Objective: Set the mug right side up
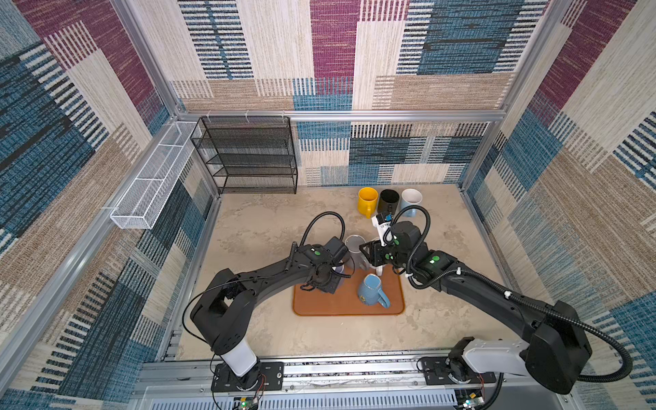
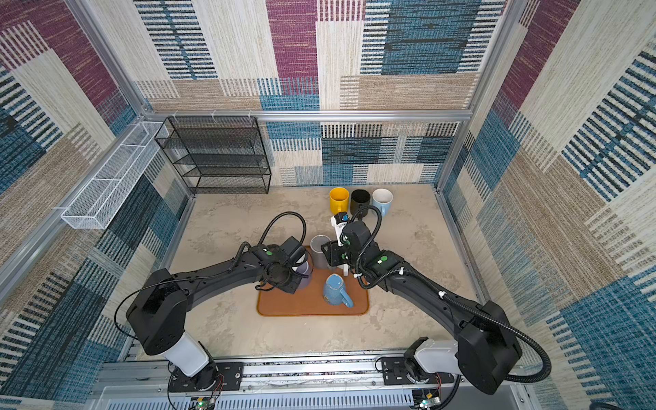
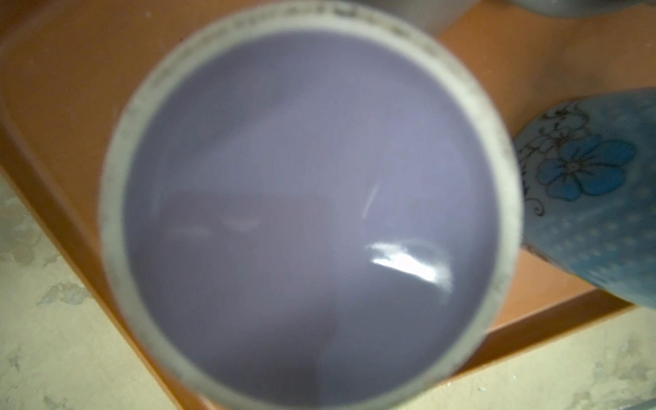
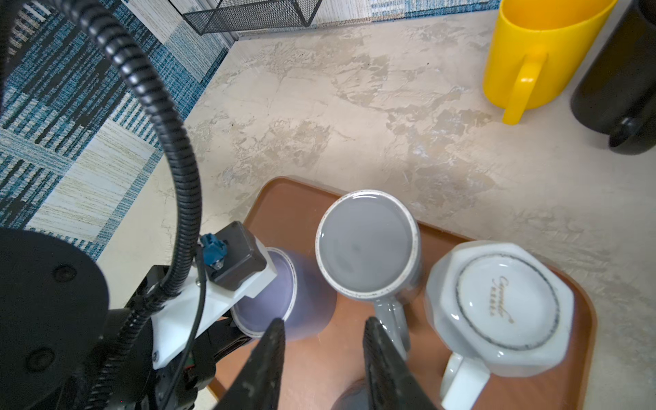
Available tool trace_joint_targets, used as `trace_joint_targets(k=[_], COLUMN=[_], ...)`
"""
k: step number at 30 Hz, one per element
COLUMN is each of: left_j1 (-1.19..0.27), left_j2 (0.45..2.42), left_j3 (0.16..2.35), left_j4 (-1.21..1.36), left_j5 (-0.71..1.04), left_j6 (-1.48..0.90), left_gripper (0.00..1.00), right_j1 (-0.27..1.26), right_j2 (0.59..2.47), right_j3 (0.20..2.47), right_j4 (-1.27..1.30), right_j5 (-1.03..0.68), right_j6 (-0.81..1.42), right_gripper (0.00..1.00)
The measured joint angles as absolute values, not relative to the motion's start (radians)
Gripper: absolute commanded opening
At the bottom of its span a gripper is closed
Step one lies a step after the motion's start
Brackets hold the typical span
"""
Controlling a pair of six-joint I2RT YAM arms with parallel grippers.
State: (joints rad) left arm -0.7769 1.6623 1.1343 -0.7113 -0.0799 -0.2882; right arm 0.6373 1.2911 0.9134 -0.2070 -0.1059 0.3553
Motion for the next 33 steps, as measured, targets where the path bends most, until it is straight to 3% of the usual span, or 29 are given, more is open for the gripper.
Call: trace_joint_targets(k=[16,33], left_j1=[-0.724,-0.516], left_j2=[1.546,1.282], left_j3=[1.037,0.813], left_j4=[-0.651,-0.397], left_j5=[-0.088,0.196], left_j6=[-0.289,-0.345], left_gripper=[0.0,0.0], right_j1=[0.636,0.636], right_j2=[1.255,1.24], right_j3=[0.863,0.734], right_j4=[-0.183,0.007], right_j5=[-0.139,-0.295], right_j6=[0.355,0.371], right_gripper=[0.39,0.39])
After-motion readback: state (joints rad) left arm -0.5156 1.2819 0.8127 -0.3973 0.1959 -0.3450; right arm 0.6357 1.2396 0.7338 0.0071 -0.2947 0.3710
